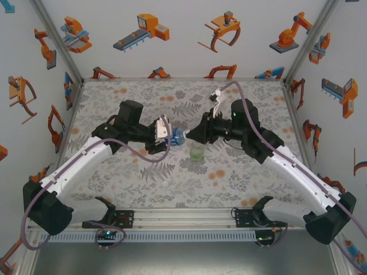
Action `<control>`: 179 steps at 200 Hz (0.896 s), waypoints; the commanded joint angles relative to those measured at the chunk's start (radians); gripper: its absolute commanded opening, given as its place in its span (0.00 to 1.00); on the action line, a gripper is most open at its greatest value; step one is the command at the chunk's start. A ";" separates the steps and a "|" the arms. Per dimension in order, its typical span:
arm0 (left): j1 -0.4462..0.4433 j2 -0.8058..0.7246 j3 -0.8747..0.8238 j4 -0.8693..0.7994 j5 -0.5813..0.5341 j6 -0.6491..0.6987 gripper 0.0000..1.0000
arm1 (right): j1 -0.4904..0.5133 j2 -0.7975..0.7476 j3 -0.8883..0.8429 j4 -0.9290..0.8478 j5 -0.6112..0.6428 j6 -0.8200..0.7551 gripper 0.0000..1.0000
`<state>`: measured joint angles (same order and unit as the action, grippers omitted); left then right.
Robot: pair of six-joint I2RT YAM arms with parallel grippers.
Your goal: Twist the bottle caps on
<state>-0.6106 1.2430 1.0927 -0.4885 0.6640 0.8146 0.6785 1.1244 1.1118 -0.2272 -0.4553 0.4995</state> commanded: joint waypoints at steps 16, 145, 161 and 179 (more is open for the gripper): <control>-0.018 -0.024 0.009 0.107 0.029 -0.046 0.00 | 0.012 0.060 -0.024 -0.021 0.118 0.584 0.00; -0.016 -0.029 -0.009 0.137 0.009 -0.052 0.00 | 0.011 0.077 0.116 -0.173 0.137 0.389 0.20; -0.015 -0.022 -0.004 0.132 0.009 -0.054 0.00 | 0.012 0.074 0.125 -0.173 0.136 0.381 0.22; -0.017 -0.016 0.002 0.126 0.009 -0.055 0.00 | 0.011 0.079 0.133 -0.170 0.113 0.370 0.31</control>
<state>-0.6083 1.2427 1.0748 -0.4221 0.6029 0.7635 0.6746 1.1984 1.2152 -0.3714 -0.3145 0.9127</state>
